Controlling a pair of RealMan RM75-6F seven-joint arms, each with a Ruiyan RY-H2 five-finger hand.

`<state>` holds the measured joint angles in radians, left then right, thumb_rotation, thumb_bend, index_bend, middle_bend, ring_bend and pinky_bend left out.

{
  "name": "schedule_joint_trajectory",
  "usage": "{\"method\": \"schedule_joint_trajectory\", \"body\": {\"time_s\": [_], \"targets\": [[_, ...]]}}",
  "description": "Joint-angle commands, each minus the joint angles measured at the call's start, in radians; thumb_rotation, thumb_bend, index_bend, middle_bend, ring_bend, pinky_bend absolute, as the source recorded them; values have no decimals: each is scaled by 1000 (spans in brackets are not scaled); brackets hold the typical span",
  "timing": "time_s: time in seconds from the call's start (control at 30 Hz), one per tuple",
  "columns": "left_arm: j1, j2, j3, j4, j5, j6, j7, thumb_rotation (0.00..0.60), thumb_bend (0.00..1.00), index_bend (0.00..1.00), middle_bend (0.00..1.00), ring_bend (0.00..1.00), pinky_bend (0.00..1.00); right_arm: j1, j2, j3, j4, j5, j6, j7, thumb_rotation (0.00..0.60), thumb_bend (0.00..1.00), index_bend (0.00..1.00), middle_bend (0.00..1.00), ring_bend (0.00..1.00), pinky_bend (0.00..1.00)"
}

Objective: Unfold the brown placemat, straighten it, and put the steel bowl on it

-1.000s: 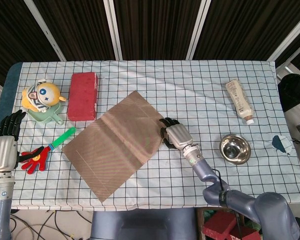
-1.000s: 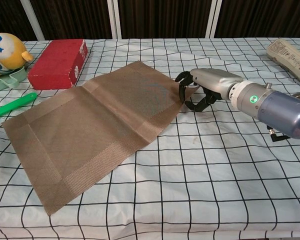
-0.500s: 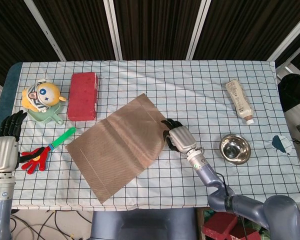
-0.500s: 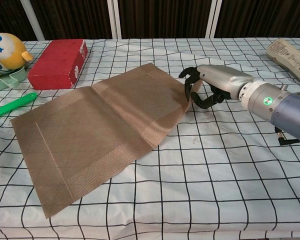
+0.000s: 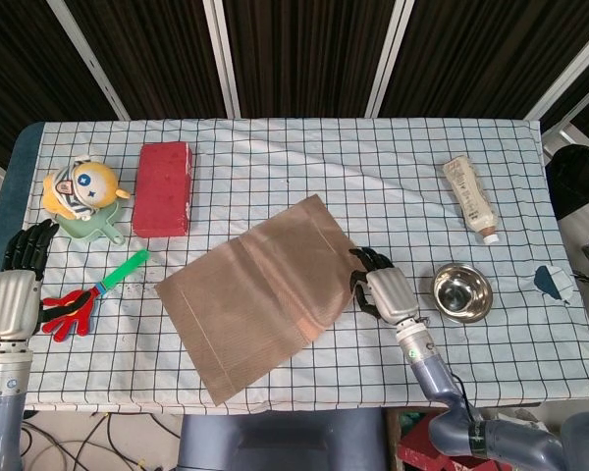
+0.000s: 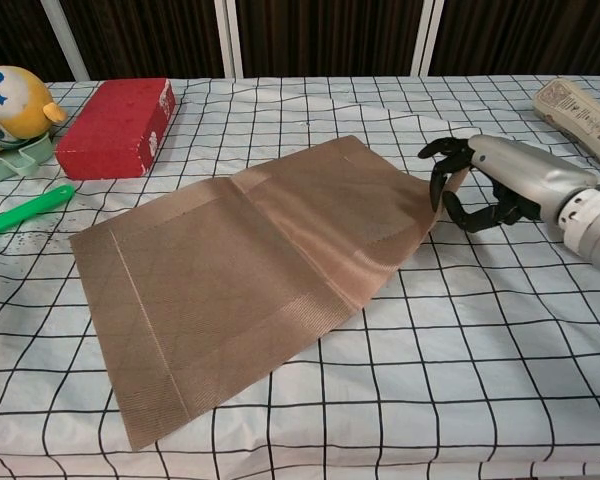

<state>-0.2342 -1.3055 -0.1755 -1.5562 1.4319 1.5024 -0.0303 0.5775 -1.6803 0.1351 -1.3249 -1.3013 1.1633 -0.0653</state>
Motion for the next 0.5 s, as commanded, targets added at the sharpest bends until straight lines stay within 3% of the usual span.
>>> {"method": "schedule_joint_trajectory", "body": {"time_s": [0.03,0.23,0.5], "targets": [[0,-1,2,-1,2,0,2,600,50,56,28,1,0,-57,-2,-13,-44,6,77,-36,600,593,604,121,80,160],[2,-3,4,-1,7,5,9,600,49,58,28,1,0,-140,-46,-43,-81,-16,194,-67,600,603,608,124,81,160],[2,-5,6,0,9,6,13,600,49,58,28,1,0,-195,-106,-65,-92,-7,225,-91,600,607,608,125,81,160]]}}
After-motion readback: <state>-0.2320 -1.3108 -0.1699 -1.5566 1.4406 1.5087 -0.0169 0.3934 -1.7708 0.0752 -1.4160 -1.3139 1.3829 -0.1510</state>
